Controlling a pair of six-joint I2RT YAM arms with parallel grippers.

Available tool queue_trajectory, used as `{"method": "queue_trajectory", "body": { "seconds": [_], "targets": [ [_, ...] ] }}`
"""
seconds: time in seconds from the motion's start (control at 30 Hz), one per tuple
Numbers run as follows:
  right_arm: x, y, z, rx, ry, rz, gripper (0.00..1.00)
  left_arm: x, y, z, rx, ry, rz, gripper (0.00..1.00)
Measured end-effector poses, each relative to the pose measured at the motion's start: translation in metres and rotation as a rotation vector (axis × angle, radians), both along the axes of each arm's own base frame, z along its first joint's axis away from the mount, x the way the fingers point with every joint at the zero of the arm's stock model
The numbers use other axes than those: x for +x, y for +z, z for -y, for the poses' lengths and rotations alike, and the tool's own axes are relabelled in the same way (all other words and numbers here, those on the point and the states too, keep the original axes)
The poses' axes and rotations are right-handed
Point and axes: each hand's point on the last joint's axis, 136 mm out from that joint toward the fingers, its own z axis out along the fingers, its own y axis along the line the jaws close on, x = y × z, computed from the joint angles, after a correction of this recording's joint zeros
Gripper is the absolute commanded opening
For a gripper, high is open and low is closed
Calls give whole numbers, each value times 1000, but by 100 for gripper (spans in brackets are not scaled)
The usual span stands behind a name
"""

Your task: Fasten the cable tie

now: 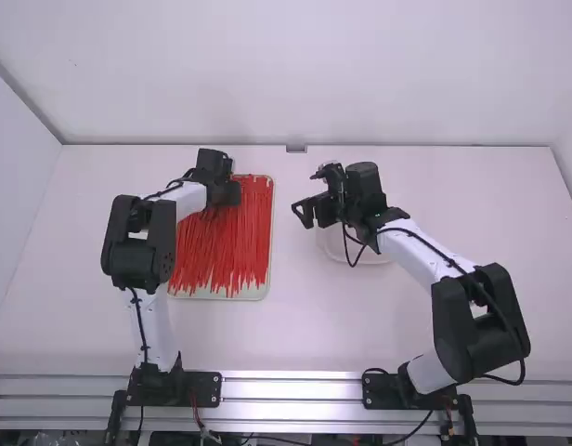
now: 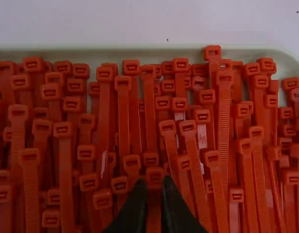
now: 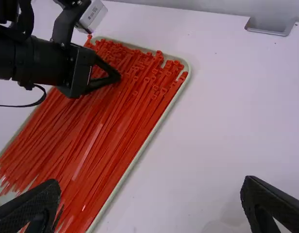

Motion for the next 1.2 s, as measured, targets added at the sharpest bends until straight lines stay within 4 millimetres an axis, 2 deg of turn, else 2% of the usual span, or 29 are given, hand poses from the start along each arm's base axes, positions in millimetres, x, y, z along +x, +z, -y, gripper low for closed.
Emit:
{"method": "queue_trajectory", "body": {
  "seconds": [0.1,0.27,0.5,0.57,0.67,0.83,1.07,1.2],
  "targets": [
    [0,0,0,-2,2,2,99,1,4,0,-8,12,-10,2],
    [0,0,0,-2,2,2,99,18,27,2,-23,21,26,2],
    [0,0,0,-7,8,9,100,38,77,15,-85,-18,119,2],
    [0,0,0,-9,10,12,99,44,103,21,-117,-34,159,2],
    [0,0,0,-9,11,12,99,44,131,26,-149,-51,200,2],
    [0,0,0,-10,11,12,99,33,188,34,-193,-92,284,2],
    [0,0,0,-11,13,14,99,5,230,34,-194,-111,302,2],
    [-3,1,-3,4,36,11,99,-9,242,33,-179,-127,299,2]
  ]
}}
